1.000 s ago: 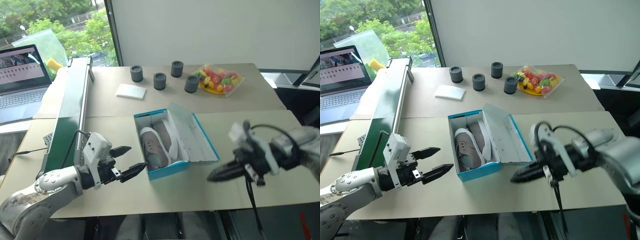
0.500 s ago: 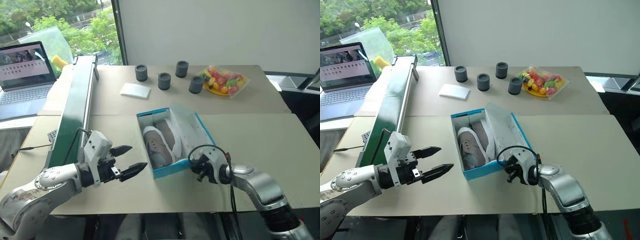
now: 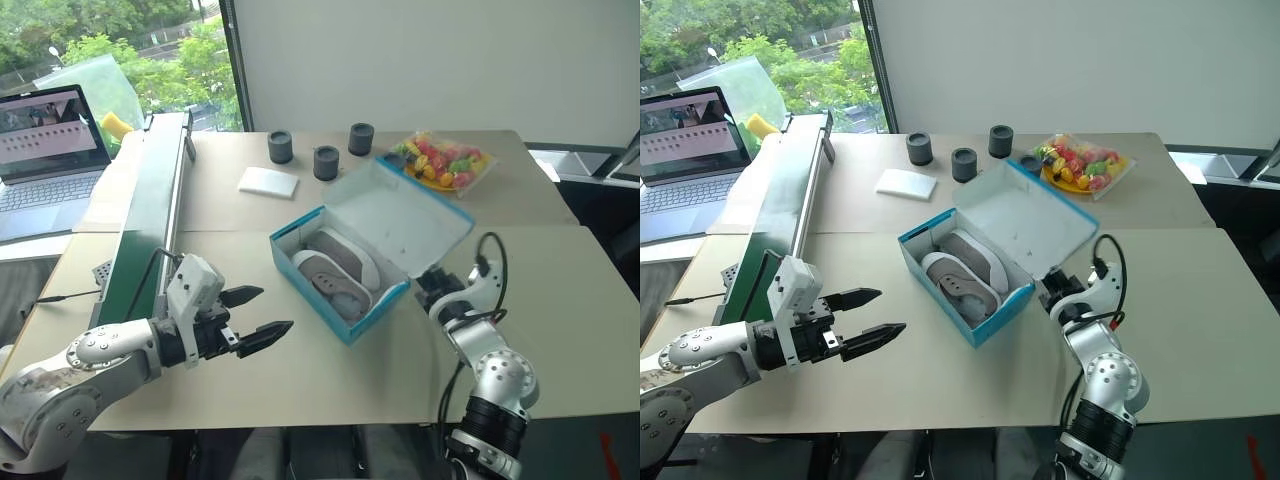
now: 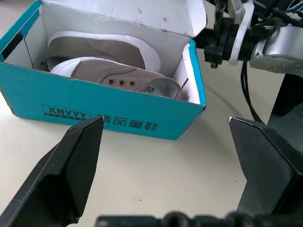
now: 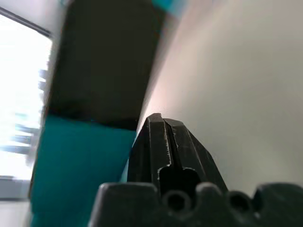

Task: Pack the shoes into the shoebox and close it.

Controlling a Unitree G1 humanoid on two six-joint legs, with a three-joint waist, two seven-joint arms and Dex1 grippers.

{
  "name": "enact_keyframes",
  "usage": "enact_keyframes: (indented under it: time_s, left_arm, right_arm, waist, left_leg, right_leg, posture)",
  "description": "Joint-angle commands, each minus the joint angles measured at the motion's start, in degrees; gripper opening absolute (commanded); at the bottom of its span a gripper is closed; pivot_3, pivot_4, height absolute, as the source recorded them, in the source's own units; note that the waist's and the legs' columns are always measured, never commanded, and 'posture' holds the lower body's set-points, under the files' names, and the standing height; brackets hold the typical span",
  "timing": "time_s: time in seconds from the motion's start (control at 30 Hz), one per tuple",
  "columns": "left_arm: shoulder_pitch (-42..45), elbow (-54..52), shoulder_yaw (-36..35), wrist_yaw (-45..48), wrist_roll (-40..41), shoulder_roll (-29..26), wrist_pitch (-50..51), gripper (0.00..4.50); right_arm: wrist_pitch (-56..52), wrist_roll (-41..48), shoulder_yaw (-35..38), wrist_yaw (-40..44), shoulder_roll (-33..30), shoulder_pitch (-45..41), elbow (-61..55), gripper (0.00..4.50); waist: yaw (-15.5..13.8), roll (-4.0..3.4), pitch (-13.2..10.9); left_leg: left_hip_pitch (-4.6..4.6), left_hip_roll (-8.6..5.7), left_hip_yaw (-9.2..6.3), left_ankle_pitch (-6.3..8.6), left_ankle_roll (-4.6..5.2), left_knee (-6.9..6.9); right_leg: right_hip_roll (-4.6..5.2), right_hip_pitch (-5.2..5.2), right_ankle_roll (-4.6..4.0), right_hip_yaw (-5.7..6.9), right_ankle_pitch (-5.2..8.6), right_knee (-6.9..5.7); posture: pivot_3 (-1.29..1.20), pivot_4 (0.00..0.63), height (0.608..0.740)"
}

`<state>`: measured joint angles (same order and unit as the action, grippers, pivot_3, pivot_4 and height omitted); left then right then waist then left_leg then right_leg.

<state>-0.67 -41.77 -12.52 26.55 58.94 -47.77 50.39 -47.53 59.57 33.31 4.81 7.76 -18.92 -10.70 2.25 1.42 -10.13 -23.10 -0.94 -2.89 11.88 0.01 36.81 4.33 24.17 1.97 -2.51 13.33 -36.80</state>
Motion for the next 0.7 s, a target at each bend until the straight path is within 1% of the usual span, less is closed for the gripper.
enact_keyframes:
  time_s: [0.03,0.1,0.13,0.2,0.23,0.33,0.37,0.4,0.43,0.53,0.63,0.7]
  left_arm:
    - [0.5,-1.1,-1.1,0.0,1.2,-0.3,0.2,4.5]
    - [0.4,-1.4,-1.2,-0.5,1.1,-0.3,0.4,4.5]
    - [0.2,-1.5,-1.3,-0.7,1.2,-0.2,0.4,4.5]
    - [0.1,-1.8,-1.6,-1.3,1.4,-0.1,0.6,4.5]
    - [0.0,-1.8,-1.7,-1.5,1.5,0.0,0.7,4.5]
    - [-0.3,-2.1,-2.0,-2.0,1.8,0.0,0.7,4.5]
    - [-0.5,-2.2,-2.0,-2.1,1.8,0.1,0.6,4.5]
    - [-0.6,-2.3,-1.9,-2.2,1.8,0.2,0.5,4.5]
    - [-0.8,-2.4,-1.8,-2.4,1.7,0.3,0.4,4.5]
    - [-1.0,-2.6,-1.5,-2.9,1.6,0.8,0.2,4.5]
    - [-1.6,-3.2,-1.5,-3.5,1.6,1.3,0.1,4.5]
    - [-2.1,-3.7,-1.6,-4.0,1.8,1.6,0.1,4.5]
  right_arm:
    - [1.9,12.1,-5.1,6.8,3.1,-4.8,-6.5,0.06]
    - [0.0,16.7,-9.0,12.4,-1.1,-4.2,-10.9,0.06]
    - [-2.7,20.3,-11.4,16.5,-4.5,-3.9,-13.9,0.06]
    - [-8.9,18.7,-18.3,24.5,-14.4,-3.5,-18.1,0.06]
    - [-10.2,17.4,-20.6,26.6,-17.9,-3.3,-18.8,0.06]
    - [-9.9,5.1,-31.2,34.9,-32.2,-5.3,-19.5,0.06]
    - [-8.3,0.4,-34.4,36.6,-35.5,-6.6,-18.6,0.06]
    - [-6.9,-3.5,-37.2,37.1,-37.4,-8.2,-16.9,0.06]
    - [-4.1,-9.4,-41.2,37.4,-38.8,-10.5,-14.7,0.06]
    - [1.7,-21.6,-48.7,35.9,-37.7,-16.8,-7.6,0.06]
    - [6.0,-26.9,-47.9,29.4,-28.1,-23.7,3.8,0.06]
    - [9.2,-31.5,-49.5,29.1,-25.0,-26.4,8.9,0.06]
  waist:
    - [0.6,-0.02,0.0]
    - [0.7,-0.04,0.0]
    - [0.7,-0.06,0.0]
    - [0.5,-0.11,-0.1]
    - [0.4,-0.09,0.0]
    - [0.1,0.14,0.1]
    - [0.0,0.14,0.1]
    - [0.0,0.14,0.1]
    - [0.1,0.15,0.1]
    - [0.6,0.16,0.1]
    - [0.6,0.19,0.1]
    - [0.4,0.18,0.1]
  left_leg:
    - [0.03,-0.01,-0.01,0.0,0.0,0.0]
    - [0.1,0.0,-0.03,0.0,0.0,-0.04]
    - [0.09,-0.01,-0.02,0.0,0.0,-0.04]
    - [0.07,0.0,-0.02,0.0,0.0,-0.04]
    - [0.06,-0.01,-0.02,0.0,0.0,-0.04]
    - [0.11,-0.04,-0.02,0.01,0.01,-0.01]
    - [0.1,-0.06,0.0,0.01,0.01,-0.01]
    - [0.11,-0.07,0.05,0.01,0.01,0.03]
    - [0.1,-0.09,0.09,0.01,0.01,0.05]
    - [0.18,0.0,0.24,0.0,0.0,0.06]
    - [0.19,0.02,0.23,0.0,0.0,0.04]
    - [0.1,0.01,0.19,0.0,0.0,0.03]
  right_leg:
    - [-0.03,0.0,-0.01,-0.02,0.0,-0.01]
    - [-0.07,-0.03,-0.03,-0.02,0.01,-0.03]
    - [-0.07,-0.02,-0.03,-0.01,0.02,-0.04]
    - [-0.06,0.0,-0.02,-0.01,0.02,-0.05]
    - [0.0,-0.02,0.01,0.0,0.04,-0.03]
    - [0.0,-0.15,0.02,0.12,0.08,0.06]
    - [0.04,-0.15,0.03,0.11,0.08,0.06]
    - [0.04,-0.14,0.03,0.08,0.09,0.07]
    - [0.03,-0.12,0.06,0.07,0.1,0.08]
    - [-0.04,-0.08,0.18,-0.01,0.2,0.05]
    - [-0.1,-0.05,-0.08,-0.06,0.07,-0.01]
    - [-0.11,0.05,-0.1,-0.1,0.04,-0.09]
  posture:
    - [0.0,0.15,0.74]
    - [0.0,0.15,0.74]
    - [0.0,0.15,0.74]
    - [0.0,0.15,0.74]
    - [0.0,0.15,0.74]
    - [0.0,0.15,0.74]
    - [0.0,0.15,0.74]
    - [0.0,0.15,0.74]
    - [0.0,0.15,0.74]
    - [0.0,0.15,0.74]
    - [0.0,0.15,0.74]
    - [0.0,0.15,0.74]
